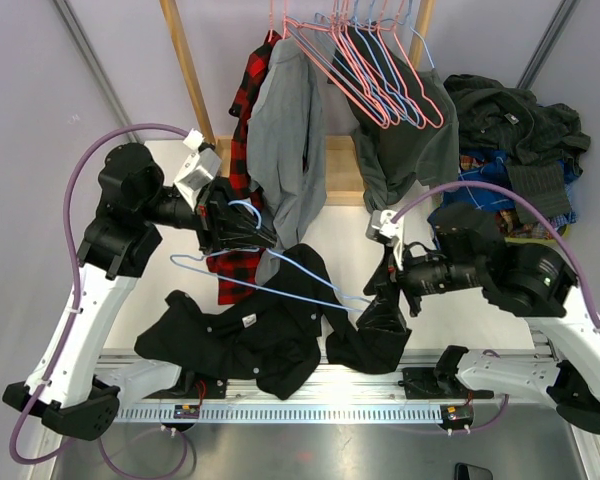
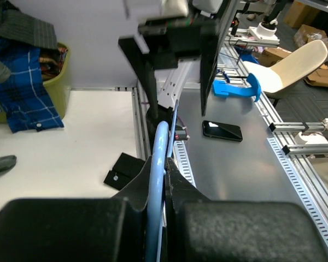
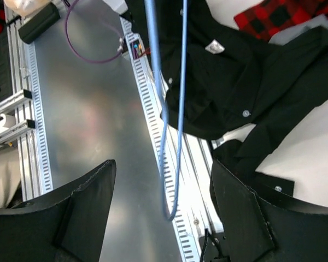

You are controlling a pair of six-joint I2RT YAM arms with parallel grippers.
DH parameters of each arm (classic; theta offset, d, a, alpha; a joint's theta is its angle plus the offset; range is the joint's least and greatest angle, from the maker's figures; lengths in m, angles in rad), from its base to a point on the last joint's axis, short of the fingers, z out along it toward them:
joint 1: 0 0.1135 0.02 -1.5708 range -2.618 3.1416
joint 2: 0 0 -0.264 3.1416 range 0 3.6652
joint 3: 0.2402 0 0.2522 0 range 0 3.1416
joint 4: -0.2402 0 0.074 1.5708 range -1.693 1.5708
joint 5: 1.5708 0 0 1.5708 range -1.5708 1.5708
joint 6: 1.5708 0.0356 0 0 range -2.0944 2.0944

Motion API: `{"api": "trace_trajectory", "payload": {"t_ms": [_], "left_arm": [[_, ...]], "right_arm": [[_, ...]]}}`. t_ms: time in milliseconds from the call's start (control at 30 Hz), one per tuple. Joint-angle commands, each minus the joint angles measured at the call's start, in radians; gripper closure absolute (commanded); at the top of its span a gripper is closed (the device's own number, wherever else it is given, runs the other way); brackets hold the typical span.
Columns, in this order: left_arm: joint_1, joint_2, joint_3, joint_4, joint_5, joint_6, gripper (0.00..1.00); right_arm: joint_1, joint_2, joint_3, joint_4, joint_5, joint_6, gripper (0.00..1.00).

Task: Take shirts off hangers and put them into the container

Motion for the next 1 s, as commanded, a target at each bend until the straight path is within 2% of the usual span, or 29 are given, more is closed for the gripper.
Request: {"api": "trace_trajectory", "payload": {"t_ms": [0, 67, 133, 167, 200, 267, 300, 367, 400, 433, 500, 533, 567, 633, 667, 733, 767, 833, 867, 933, 967], "left_arm": [[0.007, -0.007, -0.002, 0.196, 0.088, -0.134, 1.0], [0.007, -0.011, -0.022, 0.294, 0.097, -0.211, 1.0], [0.007, -0.008, -0.032, 0.331, 0.102, -0.245, 1.0], [0.007, -0.008, -0.029, 0.334, 0.102, -0.25, 1.0], [0.007, -0.005, -0.024, 0.334, 0.106, -0.253, 1.0], [0.007, -0.008, -0.026, 0.333, 0.106, -0.261, 1.0], [0.007, -0.008, -0.027, 0.333, 0.099, -0.261, 1.0], [0.007, -0.012, -0.032, 0.325, 0.096, -0.262, 1.0], [0.007, -0.014, -0.035, 0.316, 0.092, -0.261, 0.96], [0.009, -0.014, -0.038, 0.311, 0.089, -0.256, 0.75], [0.009, -0.023, -0.039, 0.279, 0.062, -0.23, 0.37], [0.009, -0.026, -0.03, 0.253, 0.044, -0.212, 0.24], [0.01, -0.034, -0.018, 0.221, 0.025, -0.186, 0.01], [0.01, -0.041, 0.013, 0.085, -0.083, -0.086, 0.01], [0.01, -0.047, 0.039, 0.046, -0.21, -0.06, 0.01], [0.01, -0.093, 0.042, 0.02, -0.378, -0.058, 0.01], [0.01, -0.118, 0.033, 0.023, -0.556, -0.07, 0.01], [0.009, -0.208, 0.007, 0.052, -0.778, -0.098, 0.01], [0.009, -0.242, -0.01, 0.062, -1.013, -0.11, 0.01], [0.009, -0.352, -0.071, 0.079, -1.252, -0.13, 0.01], [0.009, -0.388, -0.093, 0.081, -1.456, -0.13, 0.01]], "right_arm": [[0.001, 0.027, -0.022, -0.033, -0.035, -0.026, 0.23], [0.001, 0.035, -0.036, -0.03, -0.035, -0.026, 0.23], [0.001, 0.047, -0.047, -0.025, -0.042, -0.028, 0.3], [0.001, 0.059, -0.048, -0.024, -0.053, -0.025, 0.4], [0.003, 0.068, -0.048, -0.024, -0.053, -0.026, 0.61], [0.003, 0.082, -0.041, -0.028, -0.038, -0.025, 0.89], [0.001, 0.082, -0.038, -0.027, -0.03, -0.026, 0.99], [0.001, 0.073, -0.033, -0.013, -0.028, -0.025, 1.0], [0.001, 0.068, -0.032, -0.002, -0.03, -0.026, 1.0], [0.001, 0.061, -0.03, 0.002, -0.032, -0.026, 1.0], [0.001, 0.053, -0.032, 0.013, -0.03, -0.023, 1.0], [0.001, 0.047, -0.033, 0.013, -0.032, -0.02, 1.0], [0.001, 0.044, -0.033, 0.012, -0.032, -0.02, 1.0], [0.001, 0.038, -0.038, 0.013, -0.027, -0.014, 1.0], [0.001, 0.035, -0.039, 0.016, -0.022, -0.011, 1.0], [0.003, 0.028, -0.044, 0.021, -0.007, -0.002, 1.0], [0.001, 0.028, -0.044, 0.021, 0.02, 0.001, 1.0], [0.001, 0.016, -0.044, 0.027, 0.107, 0.018, 1.0], [0.001, 0.012, -0.047, 0.033, 0.135, 0.02, 1.0], [0.003, -0.019, -0.051, 0.051, 0.251, 0.033, 1.0], [0.001, -0.033, -0.055, 0.073, 0.289, 0.041, 1.0]]}}
